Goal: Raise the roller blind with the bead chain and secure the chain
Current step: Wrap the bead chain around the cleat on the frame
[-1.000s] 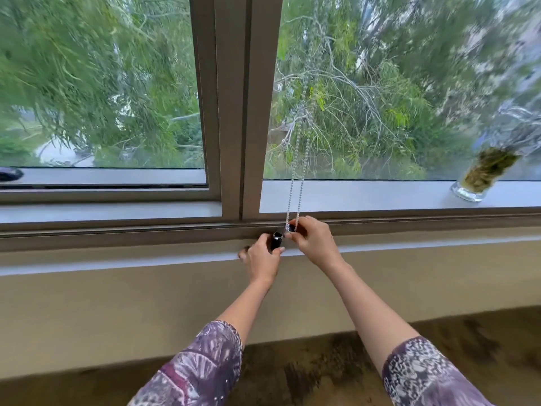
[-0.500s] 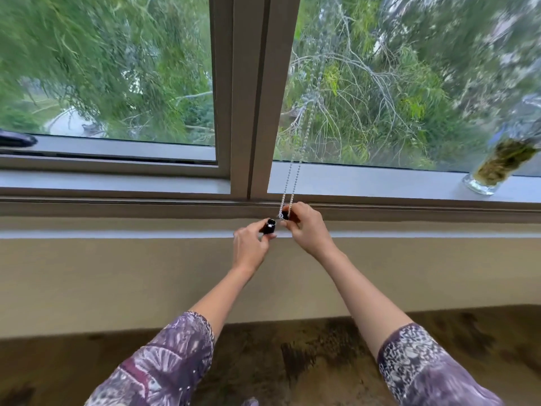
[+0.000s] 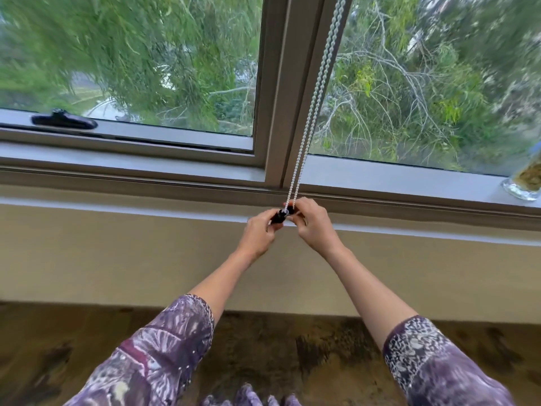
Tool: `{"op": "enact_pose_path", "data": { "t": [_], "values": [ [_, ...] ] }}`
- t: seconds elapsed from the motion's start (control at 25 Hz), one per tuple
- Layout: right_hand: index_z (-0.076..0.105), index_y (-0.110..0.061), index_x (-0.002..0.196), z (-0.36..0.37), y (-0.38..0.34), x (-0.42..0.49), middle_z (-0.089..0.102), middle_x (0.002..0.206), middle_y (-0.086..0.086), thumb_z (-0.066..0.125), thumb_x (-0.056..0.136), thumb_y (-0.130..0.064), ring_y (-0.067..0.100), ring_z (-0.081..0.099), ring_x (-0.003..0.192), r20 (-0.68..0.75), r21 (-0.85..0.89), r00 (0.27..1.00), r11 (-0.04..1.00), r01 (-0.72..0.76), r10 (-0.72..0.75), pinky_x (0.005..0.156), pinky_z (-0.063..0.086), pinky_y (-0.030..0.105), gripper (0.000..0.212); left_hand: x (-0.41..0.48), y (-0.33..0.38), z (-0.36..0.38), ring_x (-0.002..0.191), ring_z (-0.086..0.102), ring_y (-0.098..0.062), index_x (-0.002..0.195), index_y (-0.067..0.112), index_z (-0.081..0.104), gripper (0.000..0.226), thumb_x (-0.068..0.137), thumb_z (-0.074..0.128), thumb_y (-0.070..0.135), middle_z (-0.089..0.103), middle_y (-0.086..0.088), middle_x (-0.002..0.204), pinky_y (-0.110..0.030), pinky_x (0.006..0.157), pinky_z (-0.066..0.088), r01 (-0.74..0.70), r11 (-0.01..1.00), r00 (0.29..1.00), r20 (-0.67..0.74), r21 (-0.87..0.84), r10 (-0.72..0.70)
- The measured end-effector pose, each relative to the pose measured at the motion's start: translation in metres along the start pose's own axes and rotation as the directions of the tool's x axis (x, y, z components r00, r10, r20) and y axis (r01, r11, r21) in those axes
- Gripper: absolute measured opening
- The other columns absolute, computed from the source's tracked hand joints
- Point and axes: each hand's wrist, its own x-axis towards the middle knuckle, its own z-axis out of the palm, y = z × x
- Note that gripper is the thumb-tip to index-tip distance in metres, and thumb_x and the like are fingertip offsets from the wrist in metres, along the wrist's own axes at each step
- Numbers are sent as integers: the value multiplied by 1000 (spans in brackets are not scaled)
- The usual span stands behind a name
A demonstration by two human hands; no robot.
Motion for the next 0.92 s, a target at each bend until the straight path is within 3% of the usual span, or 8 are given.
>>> {"op": "enact_pose_path", "data": {
  "t": [0.2, 0.36, 0.68, 0.8, 0.92],
  "values": [
    [64, -4, 103, 9, -11, -1, 66, 97, 9, 61, 83, -2, 26, 59, 95, 5, 5, 999, 999, 36, -36, 83, 44, 28, 20, -5, -2, -20, 106, 64, -26, 115, 13, 63, 32, 87, 56, 1, 71, -7, 113, -44, 95, 49, -8, 999, 997, 73, 47, 4],
    [65, -7, 104, 14, -15, -2, 68, 98, 9, 62, 81, -1, 25, 62, 93, -34, 29, 999, 999, 39, -38, 84, 49, 32, 23, -7, -2, -29, 105, 64, -26, 114, 14, 63, 31, 87, 54, 1, 70, -7, 112, -44, 92, 50, -23, 994, 995, 95, 106, 13],
    [65, -8, 101, 18, -20, -1, 66, 94, 8, 63, 82, -4, 23, 60, 88, -57, 46, 998, 999, 18, -15, 80, 46, 26, 19, -11, -1, -31, 103, 65, -23, 113, 19, 64, 29, 88, 58, 6, 72, -3, 110, -37, 88, 51, -21, 992, 998, 66, 121, 13],
    [65, -6, 103, 15, -20, 1, 66, 95, 10, 64, 83, -4, 25, 60, 90, -22, 16, 999, 999, 28, -28, 81, 48, 30, 20, -10, -2, -31, 102, 64, -22, 113, 21, 65, 30, 87, 59, 7, 72, -1, 111, -30, 85, 48, -29, 992, 999, 40, 125, 24],
    [65, -5, 103, 15, -22, 2, 67, 96, 9, 63, 83, -4, 25, 60, 92, -16, -18, 998, 998, 56, -57, 81, 44, 24, 20, -12, -1, -29, 102, 65, -22, 114, 19, 65, 30, 86, 60, 7, 72, -2, 112, -32, 86, 49, -32, 992, 999, 9, 119, 31]
  ]
}}
